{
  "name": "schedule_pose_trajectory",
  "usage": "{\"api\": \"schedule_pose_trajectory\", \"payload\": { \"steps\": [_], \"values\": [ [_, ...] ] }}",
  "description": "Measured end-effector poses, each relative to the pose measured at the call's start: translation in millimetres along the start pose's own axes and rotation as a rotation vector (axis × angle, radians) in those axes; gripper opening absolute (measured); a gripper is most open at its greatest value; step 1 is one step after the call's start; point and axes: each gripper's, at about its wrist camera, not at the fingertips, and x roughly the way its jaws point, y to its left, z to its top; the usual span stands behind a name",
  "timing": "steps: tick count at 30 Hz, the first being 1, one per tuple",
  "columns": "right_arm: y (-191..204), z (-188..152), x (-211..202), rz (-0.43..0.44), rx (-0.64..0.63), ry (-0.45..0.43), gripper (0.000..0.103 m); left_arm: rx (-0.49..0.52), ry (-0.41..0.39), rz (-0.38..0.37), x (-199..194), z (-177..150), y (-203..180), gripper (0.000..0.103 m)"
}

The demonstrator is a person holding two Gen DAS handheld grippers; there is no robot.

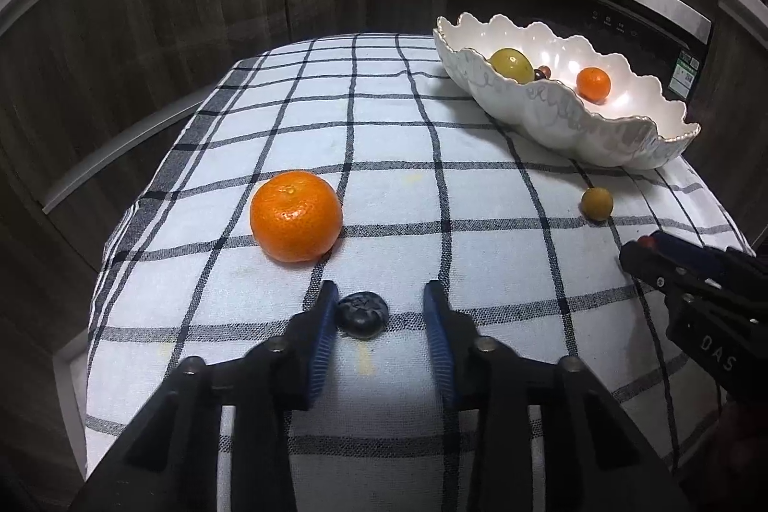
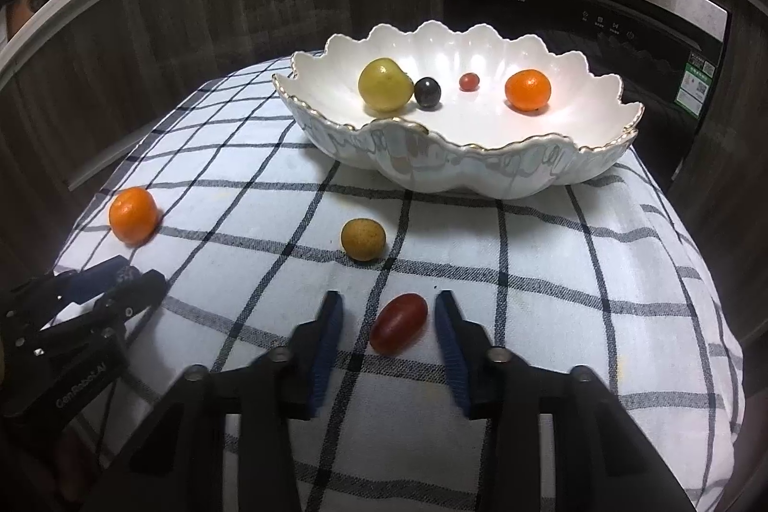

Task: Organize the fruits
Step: 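Grasp the blueberry with the left gripper while the right gripper grasps a red cherry tomato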

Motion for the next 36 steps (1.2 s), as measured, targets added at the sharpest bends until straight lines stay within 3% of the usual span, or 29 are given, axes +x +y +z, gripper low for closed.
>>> {"api": "schedule_pose_trajectory", "payload": {
  "steps": [1,6,16,36],
  "values": [
    [0,0,1,-0.002,0.0,0.005,0.033,-0.005,0.001,-0.002,0,0,1,0.024],
    [-3,0,3,-0.003,0.01,0.013,0.023,-0.003,0.001,-0.003,0,0,1,0.023],
    [-1,2,1,-0.001,0.0,0.015,0.022,-0.004,0.001,-0.003,0,0,1,0.022],
    [2,21,-34,-0.004,-0.002,-0.079,0.022,0.016,-0.042,0.01,-27,14,-5,0.022]
  ]
}}
